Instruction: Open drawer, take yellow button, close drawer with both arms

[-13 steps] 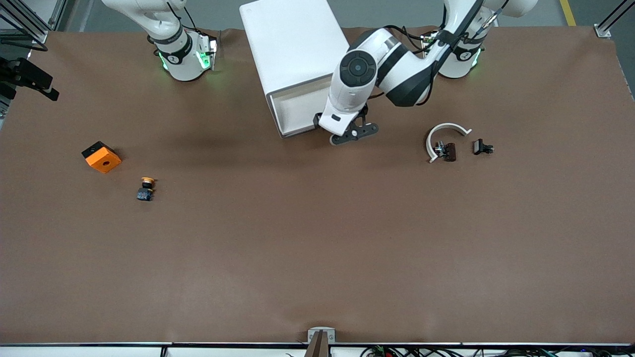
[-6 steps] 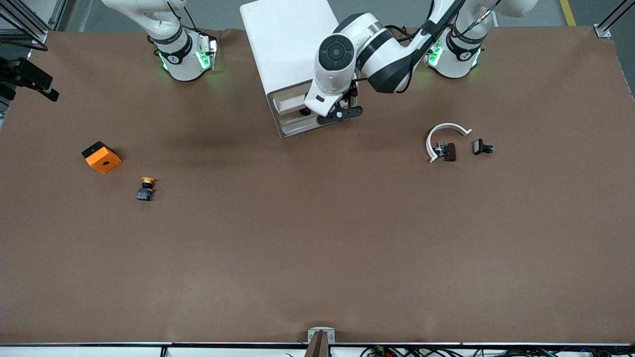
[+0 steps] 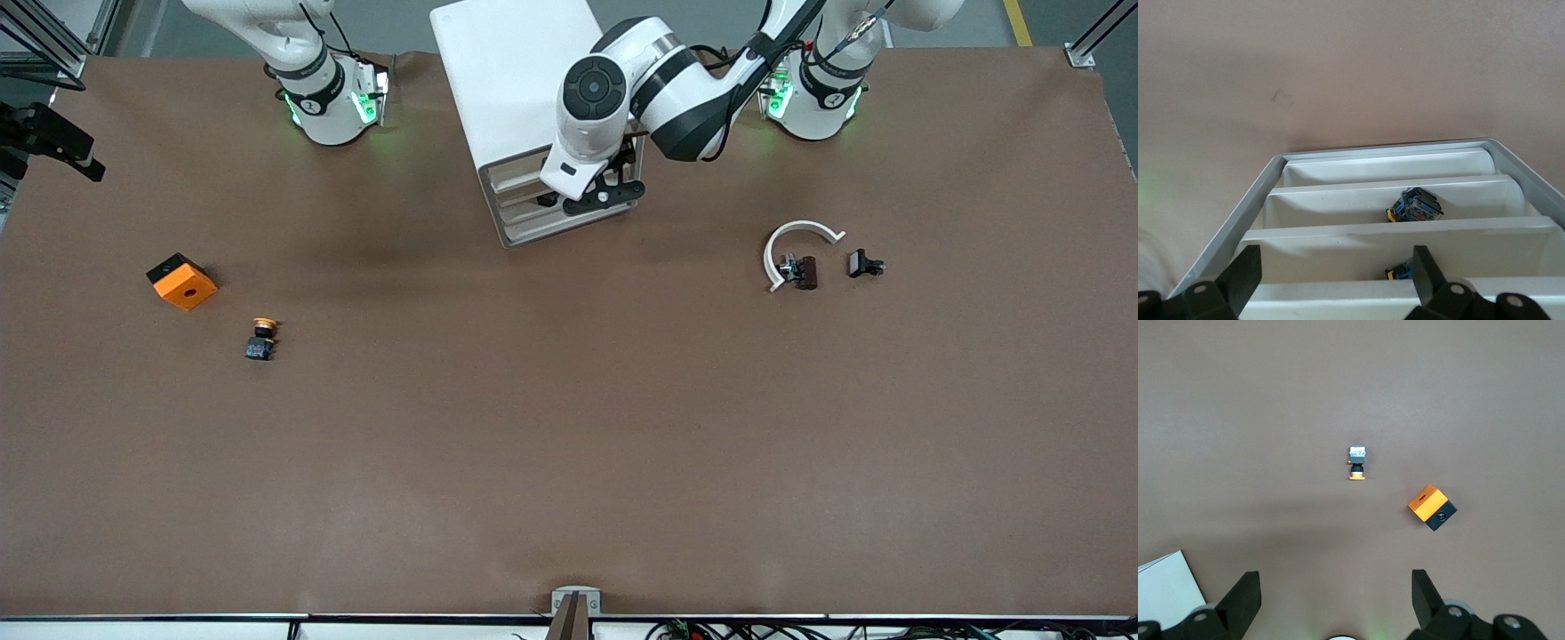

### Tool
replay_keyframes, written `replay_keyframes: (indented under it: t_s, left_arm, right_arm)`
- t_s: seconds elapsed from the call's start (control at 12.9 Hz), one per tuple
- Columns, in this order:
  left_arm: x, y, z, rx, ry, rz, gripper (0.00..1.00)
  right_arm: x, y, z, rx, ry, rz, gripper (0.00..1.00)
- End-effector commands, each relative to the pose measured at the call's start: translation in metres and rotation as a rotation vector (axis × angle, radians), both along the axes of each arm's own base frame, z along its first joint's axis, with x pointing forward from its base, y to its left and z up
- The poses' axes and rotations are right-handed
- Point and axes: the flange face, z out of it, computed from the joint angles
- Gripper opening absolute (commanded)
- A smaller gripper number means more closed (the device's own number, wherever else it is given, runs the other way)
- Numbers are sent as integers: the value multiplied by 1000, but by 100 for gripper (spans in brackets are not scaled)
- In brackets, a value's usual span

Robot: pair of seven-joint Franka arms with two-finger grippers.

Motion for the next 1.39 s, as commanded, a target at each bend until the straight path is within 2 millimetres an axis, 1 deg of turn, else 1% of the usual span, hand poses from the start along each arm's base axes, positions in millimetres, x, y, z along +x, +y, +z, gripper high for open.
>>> replay_keyframes:
  t_s: [0.0,0.08,0.15,0.23,0.31,0.39,0.46,0.54,0.7,0.77,0.85,0.93,1.01,1.08,1.24,1.31]
  left_arm:
    - [9,-1,10,-27,12,25,100]
    - [32,9,20,-43,-4,50,100]
    - [61,27,30,-59,-27,87,100]
    - [86,39,45,-80,-57,115,100]
    - [110,56,57,-83,-98,137,100]
    - [141,86,61,-58,-155,143,100]
    - [162,107,70,-62,-192,129,100]
    - [176,123,74,-69,-207,116,100]
    - [208,161,90,-76,-250,160,100]
    - [221,181,101,-79,-271,201,100]
    - [239,208,111,-82,-290,250,100]
    - [253,230,126,-94,-318,287,100]
    - [264,250,138,-99,-337,312,100]
    - [271,264,149,-104,-352,307,100]
    - [280,280,173,-108,-388,314,100]
    - [282,290,179,-80,-399,309,100]
  right_arm:
    - [-5,2,6,-5,-15,8,100]
    - [-5,1,7,-5,-16,6,100]
    - [-5,1,7,-5,-16,6,100]
    - [-5,2,7,-6,-18,8,100]
    - [-5,1,9,-6,-19,6,100]
    - [-5,1,9,-6,-19,6,100]
    - [-5,1,9,-6,-19,6,100]
    - [-5,1,9,-6,-19,6,100]
    - [-4,1,11,-6,-22,6,100]
    - [-3,1,12,-7,-25,4,100]
    - [-3,1,13,-7,-27,4,100]
    - [-2,0,14,-8,-28,3,100]
    - [-2,0,14,-8,-30,3,100]
    - [-1,0,16,-8,-33,2,100]
    - [3,-1,17,-9,-30,-2,100]
    - [4,-1,15,-9,-25,-2,100]
